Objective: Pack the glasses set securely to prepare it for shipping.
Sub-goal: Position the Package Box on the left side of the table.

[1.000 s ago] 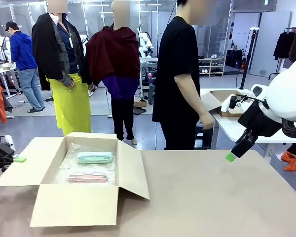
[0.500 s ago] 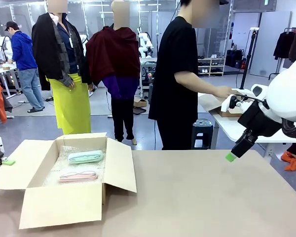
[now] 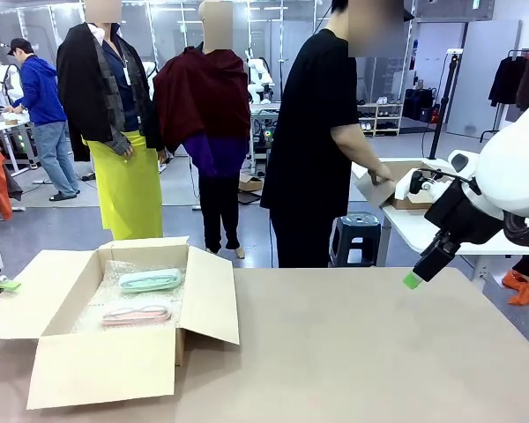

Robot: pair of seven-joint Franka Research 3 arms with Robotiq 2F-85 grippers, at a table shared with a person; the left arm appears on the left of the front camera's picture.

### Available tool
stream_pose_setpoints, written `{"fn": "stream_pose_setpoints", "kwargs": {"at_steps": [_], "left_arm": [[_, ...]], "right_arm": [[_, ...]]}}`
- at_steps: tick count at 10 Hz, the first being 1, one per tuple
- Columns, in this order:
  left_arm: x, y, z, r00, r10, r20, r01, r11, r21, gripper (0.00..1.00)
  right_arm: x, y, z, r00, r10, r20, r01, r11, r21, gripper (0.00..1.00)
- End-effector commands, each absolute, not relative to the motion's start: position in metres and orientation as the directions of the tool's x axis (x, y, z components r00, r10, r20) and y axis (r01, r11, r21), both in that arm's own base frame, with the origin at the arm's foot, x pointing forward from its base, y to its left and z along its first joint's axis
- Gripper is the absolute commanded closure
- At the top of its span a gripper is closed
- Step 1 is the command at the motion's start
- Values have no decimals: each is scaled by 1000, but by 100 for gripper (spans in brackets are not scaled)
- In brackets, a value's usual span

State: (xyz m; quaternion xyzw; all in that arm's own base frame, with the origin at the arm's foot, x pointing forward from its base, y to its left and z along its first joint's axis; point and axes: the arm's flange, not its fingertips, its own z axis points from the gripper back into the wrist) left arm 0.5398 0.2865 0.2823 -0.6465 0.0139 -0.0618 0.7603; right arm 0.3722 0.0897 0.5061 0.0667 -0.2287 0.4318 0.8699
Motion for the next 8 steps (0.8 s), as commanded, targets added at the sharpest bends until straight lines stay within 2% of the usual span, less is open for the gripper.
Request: {"fn": "stream_pose_setpoints", "kwargs": {"at_steps": [1, 2, 3, 4, 5, 6, 7, 8], "left_arm": [[530, 287, 294, 988, -128, 86, 106, 162, -981, 47], [525, 288, 305, 986, -105, 125, 144, 194, -970, 0], [519, 292, 319, 987, -82, 138, 154, 239, -959, 3], [511, 294, 336, 987, -74, 141, 156, 286, -945, 0], [503, 295, 353, 980, -71, 185, 198, 297, -934, 16], [494, 291, 372, 969, -84, 233, 247, 302, -921, 0], [488, 288, 382, 961, -87, 264, 278, 301, -912, 10], [484, 286, 389, 956, -65, 287, 294, 294, -909, 10]], "right_arm": [[373, 94, 508, 545, 710, 445, -767, 637, -75, 0], [373, 94, 508, 545, 710, 445, -767, 637, -75, 0], [373, 94, 508, 545, 710, 445, -767, 637, -75, 0], [373, 94, 508, 545, 710, 445, -767, 637, -75, 0], [373, 94, 508, 545, 710, 445, -767, 637, -75, 0], [373, 94, 508, 545, 710, 445, -767, 637, -75, 0], [373, 94, 508, 545, 710, 445, -767, 637, -75, 0], [373, 94, 508, 545, 710, 445, -767, 637, -75, 0]]}}
